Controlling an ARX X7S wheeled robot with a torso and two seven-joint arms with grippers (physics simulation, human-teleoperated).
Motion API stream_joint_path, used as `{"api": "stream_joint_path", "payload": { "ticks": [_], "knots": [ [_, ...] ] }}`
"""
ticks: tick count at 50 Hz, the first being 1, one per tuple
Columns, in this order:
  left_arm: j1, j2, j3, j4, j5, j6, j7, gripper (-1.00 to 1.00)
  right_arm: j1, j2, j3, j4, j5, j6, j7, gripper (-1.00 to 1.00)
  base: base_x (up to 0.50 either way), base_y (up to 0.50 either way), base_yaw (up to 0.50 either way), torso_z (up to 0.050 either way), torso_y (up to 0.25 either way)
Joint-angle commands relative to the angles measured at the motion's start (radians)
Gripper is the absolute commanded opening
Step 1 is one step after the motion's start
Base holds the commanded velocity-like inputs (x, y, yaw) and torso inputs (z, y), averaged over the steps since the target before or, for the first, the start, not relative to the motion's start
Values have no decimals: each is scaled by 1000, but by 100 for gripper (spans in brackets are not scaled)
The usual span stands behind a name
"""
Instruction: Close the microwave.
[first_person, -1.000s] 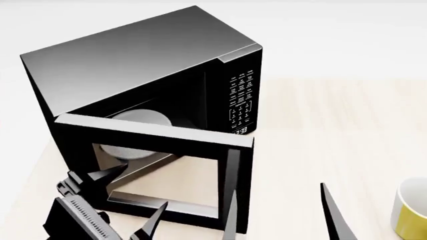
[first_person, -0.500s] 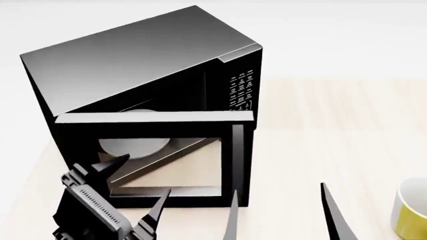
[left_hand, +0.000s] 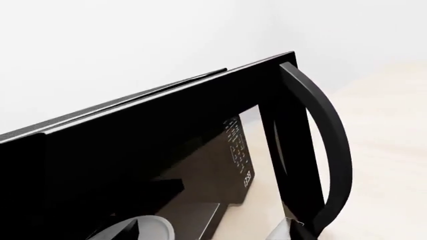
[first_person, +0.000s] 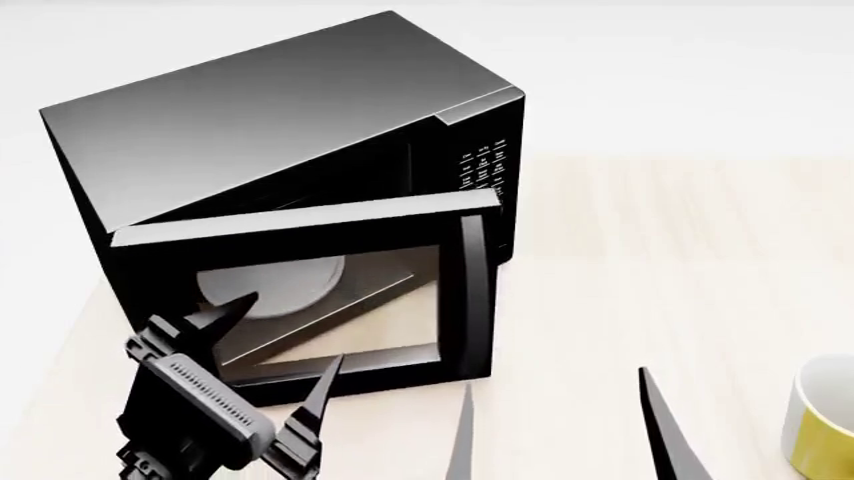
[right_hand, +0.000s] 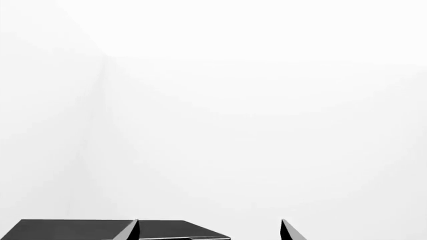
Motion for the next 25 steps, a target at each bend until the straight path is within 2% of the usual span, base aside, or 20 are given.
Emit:
{"api": "stream_joint_path", "payload": {
  "ticks": [1, 25],
  "knots": [
    [-53, 30, -65, -28, 3, -1, -43, 100, -7, -14, 15, -10, -17, -5, -19, 100, 0, 0, 0, 0, 0],
    [-109, 57, -69, -160, 13, 69, -95, 100, -3, -7, 7, -7, -16, -6, -12, 100, 0, 0, 0, 1, 1]
  ]
}}
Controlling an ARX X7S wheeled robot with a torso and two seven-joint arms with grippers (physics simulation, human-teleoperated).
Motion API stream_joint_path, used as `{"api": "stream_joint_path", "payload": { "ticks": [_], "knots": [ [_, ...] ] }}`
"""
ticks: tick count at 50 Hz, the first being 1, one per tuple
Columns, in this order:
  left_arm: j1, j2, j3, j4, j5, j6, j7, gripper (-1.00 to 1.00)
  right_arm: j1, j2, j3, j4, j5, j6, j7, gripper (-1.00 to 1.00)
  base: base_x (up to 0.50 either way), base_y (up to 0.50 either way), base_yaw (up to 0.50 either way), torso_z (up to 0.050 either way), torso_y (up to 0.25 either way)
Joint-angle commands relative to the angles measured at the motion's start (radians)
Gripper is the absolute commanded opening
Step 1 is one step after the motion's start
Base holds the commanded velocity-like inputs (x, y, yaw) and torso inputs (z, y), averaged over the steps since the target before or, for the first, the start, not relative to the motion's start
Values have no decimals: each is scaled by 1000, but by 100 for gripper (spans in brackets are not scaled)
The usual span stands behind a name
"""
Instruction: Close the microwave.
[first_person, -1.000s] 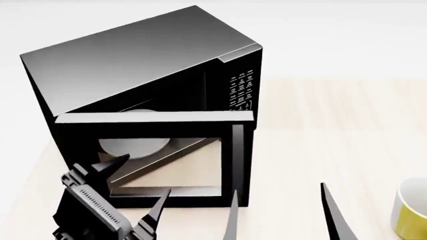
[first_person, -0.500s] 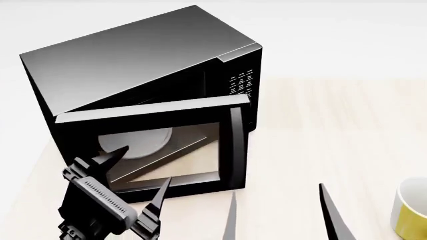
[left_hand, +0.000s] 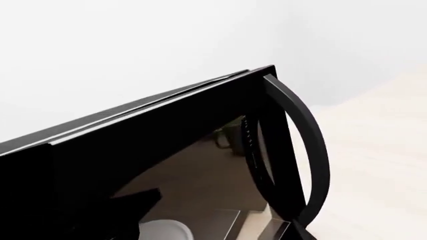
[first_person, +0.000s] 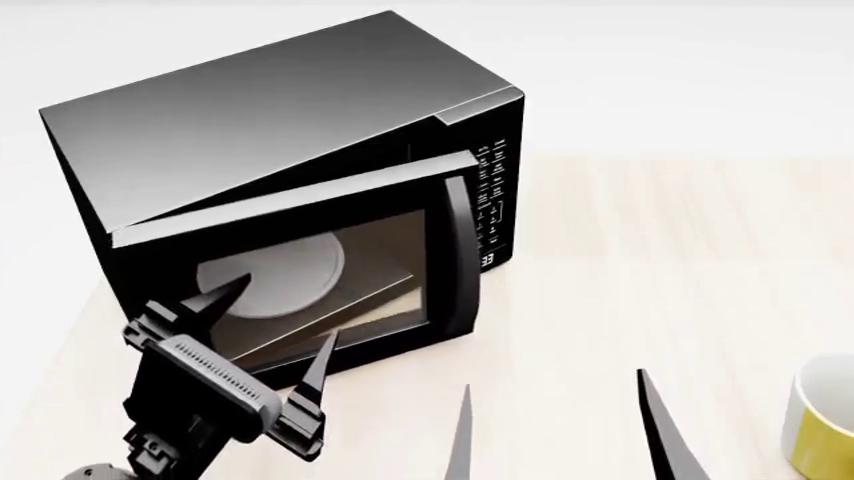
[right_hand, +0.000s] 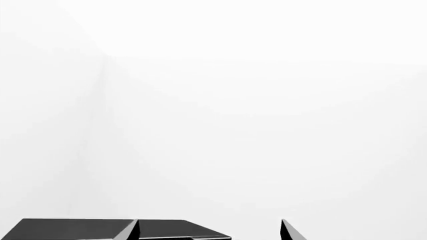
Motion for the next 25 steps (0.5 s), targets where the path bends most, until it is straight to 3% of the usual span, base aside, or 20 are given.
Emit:
{"api": "stream_joint_path", "payload": {
  "ticks": [1, 25],
  "knots": [
    [-44, 21, -73, -30, -7, 8, -31, 100, -3, -15, 15, -7, -17, -4, -20, 100, 0, 0, 0, 0, 0],
    [-86, 36, -84, -117, 9, 65, -125, 100, -3, -8, 7, -4, -17, -7, -13, 100, 0, 0, 0, 0, 2]
  ]
}}
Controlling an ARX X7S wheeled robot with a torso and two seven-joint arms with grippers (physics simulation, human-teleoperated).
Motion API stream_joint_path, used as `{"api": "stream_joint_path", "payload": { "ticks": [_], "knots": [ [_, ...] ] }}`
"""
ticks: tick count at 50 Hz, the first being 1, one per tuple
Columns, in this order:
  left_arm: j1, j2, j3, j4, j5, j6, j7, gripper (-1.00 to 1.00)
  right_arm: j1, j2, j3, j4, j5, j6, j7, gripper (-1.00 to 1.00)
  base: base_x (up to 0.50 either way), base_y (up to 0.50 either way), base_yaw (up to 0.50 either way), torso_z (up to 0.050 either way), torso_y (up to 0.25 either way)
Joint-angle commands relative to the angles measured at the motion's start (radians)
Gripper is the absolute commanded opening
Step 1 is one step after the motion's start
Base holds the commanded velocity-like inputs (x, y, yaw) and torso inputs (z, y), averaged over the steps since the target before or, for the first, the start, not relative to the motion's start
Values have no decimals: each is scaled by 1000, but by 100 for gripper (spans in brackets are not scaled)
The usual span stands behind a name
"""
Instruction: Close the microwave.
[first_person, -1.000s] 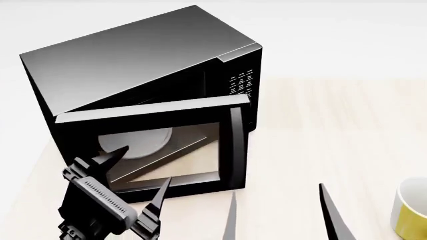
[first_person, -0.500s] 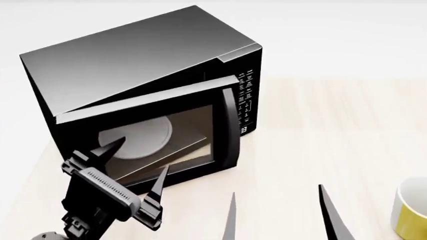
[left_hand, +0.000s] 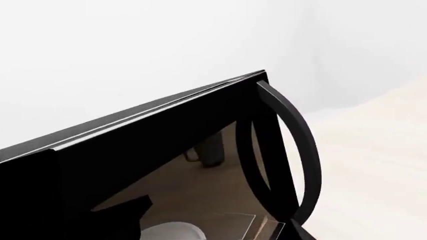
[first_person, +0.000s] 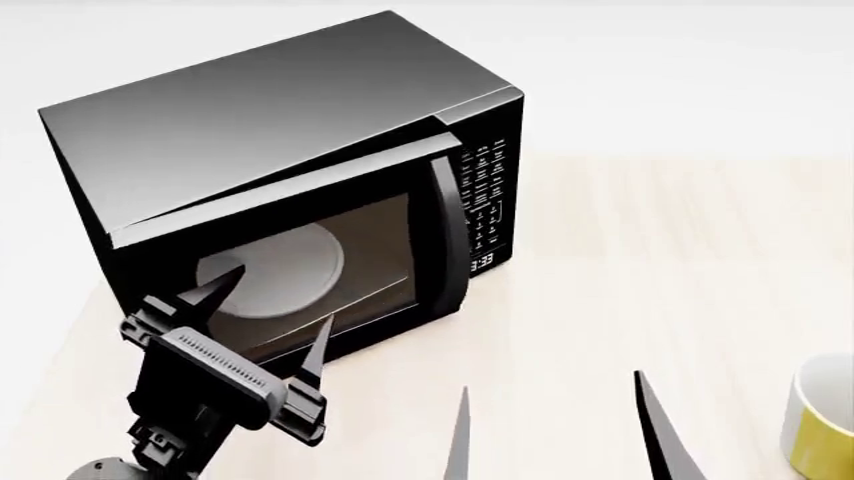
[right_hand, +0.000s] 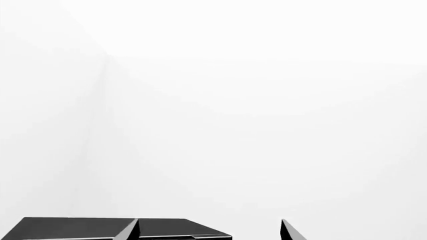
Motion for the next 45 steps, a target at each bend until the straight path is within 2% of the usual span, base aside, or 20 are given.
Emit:
{"api": "stream_joint_path", "payload": {
  "ticks": [1, 17, 20, 27, 28, 30, 33, 40, 45],
  "knots": [
    [-46, 13, -95, -25, -6, 12, -63, 100, -4, -15, 15, -8, -17, -4, -20, 100, 0, 0, 0, 0, 0],
    [-101, 27, -116, -156, -12, 79, -130, 100, -4, -10, 9, -8, -17, -4, -16, 100, 0, 0, 0, 0, 1],
    [-90, 23, -118, -132, -12, 74, -145, 100, -4, -10, 6, -3, -20, -7, -16, 100, 0, 0, 0, 3, 3],
    [59, -24, -125, 201, -23, -53, -209, 100, -5, -9, 2, -5, -18, -1, -15, 100, 0, 0, 0, 0, 2],
    [122, -45, -128, 335, -30, -142, -234, 100, -5, -8, 2, -9, -19, 1, -14, 100, 0, 0, 0, 0, 0],
    [194, -71, -114, 474, -28, -230, -242, 100, -4, -7, 3, -10, -16, 3, -14, 100, 0, 0, 0, 0, 0],
    [384, -147, -79, 782, -49, -351, -224, 100, -7, -8, -1, -3, -18, -1, -13, 100, 0, 0, 0, 0, 0],
    [560, -226, -42, 1027, -42, -456, -232, 100, -4, -7, -3, -2, -14, 1, -11, 100, 0, 0, 0, 0, 0],
    [631, -248, -37, 1083, -42, -462, -243, 100, -4, -6, -5, 0, -15, 0, -10, 100, 0, 0, 0, 0, 0]
  ]
}}
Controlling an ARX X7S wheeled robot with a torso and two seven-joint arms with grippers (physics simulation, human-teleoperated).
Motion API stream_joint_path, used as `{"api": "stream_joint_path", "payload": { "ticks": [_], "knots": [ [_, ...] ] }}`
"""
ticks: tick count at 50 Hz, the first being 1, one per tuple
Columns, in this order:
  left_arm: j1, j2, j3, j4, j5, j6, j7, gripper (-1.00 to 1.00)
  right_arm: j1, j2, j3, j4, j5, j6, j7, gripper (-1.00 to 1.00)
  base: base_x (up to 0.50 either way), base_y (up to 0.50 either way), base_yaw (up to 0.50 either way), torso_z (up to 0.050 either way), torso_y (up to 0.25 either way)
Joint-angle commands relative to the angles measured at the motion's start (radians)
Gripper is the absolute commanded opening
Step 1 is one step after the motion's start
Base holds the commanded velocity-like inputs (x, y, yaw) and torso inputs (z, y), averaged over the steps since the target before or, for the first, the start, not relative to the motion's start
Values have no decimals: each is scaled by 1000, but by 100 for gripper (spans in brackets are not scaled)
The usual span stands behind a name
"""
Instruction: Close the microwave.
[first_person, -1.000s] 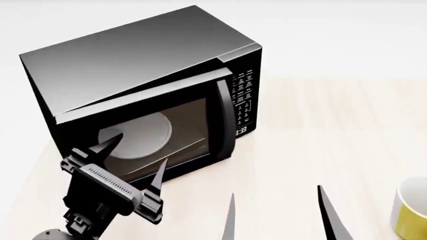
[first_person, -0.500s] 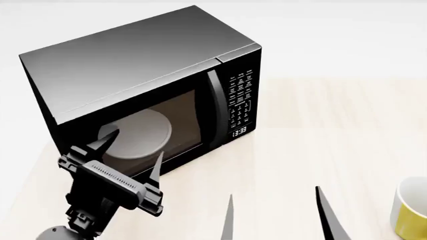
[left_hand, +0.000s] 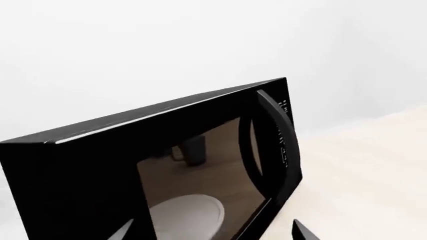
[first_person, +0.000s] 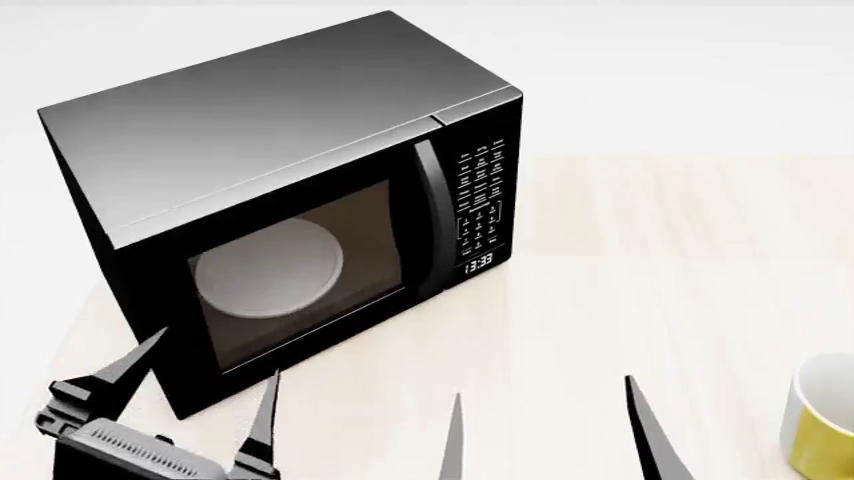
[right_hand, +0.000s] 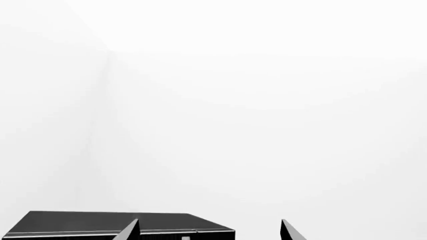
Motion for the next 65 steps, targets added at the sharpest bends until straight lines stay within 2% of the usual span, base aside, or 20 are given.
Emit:
{"api": "stream_joint_path", "payload": {
  "ticks": [1, 10, 14, 20, 28, 32, 37, 39, 41, 46, 49, 53, 55, 60, 65],
  "knots": [
    [240, -79, -19, 349, -3, -151, -20, 100, -3, -17, 15, -3, -17, -4, -20, 100, 0, 0, 0, 0, 0],
    [323, -112, -80, 394, -21, -124, -76, 100, -2, -18, 12, 6, -11, 0, -16, 100, 0, 0, 0, 0, 0],
    [358, -131, -152, 404, -19, -89, -134, 100, 1, -20, 11, 21, -11, -1, -14, 100, 0, 0, 0, 0, 0],
    [391, -150, -286, 447, -136, -86, -192, 100, 19, -25, 25, 57, 0, 8, -3, 100, 0, 0, 0, 0, 0],
    [409, -189, -391, 436, -152, -82, -247, 100, 66, -24, 96, 128, 77, 58, 28, 100, 0, 0, 0, 0, 0],
    [404, -211, -438, 466, -154, -101, -283, 100, 96, -13, 152, 158, 105, 79, 56, 100, 0, 0, 0, 0, 0],
    [394, -261, -566, 586, -182, -142, -365, 100, 156, 13, 287, 131, 121, 182, 160, 100, 0, 0, 0, 0, 0],
    [396, -275, -612, 632, -177, -159, -400, 100, 174, 18, 358, 110, 150, 206, 206, 100, 0, 0, 0, 0, 0],
    [407, -299, -726, 726, -195, -197, -471, 100, 171, 34, 517, 25, 184, 231, 309, 100, 0, 0, 0, 0, 0],
    [442, -281, -883, 803, -218, -222, -563, 100, 139, 57, 660, -93, 177, 232, 386, 100, 0, 0, 0, 0, 0],
    [448, -273, -933, 825, -228, -222, -588, 100, 130, 64, 684, -140, 119, 222, 409, 100, 0, 0, 0, 0, 0],
    [467, -260, -1064, 892, -270, -234, -640, 100, 118, 79, 744, -251, 62, 226, 439, 100, 0, 0, 0, 0, 0],
    [473, -256, -1080, 904, -278, -236, -646, 100, 111, 82, 757, -269, 58, 230, 442, 100, 0, 0, 0, 0, 0],
    [452, -250, -1010, 896, -235, -232, -647, 100, 107, 83, 740, -266, 50, 223, 433, 100, 0, 0, 0, 0, 0],
    [446, -248, -998, 895, -225, -229, -647, 100, 109, 85, 733, -274, 41, 223, 431, 100, 0, 0, 0, 0, 0]
  ]
}}
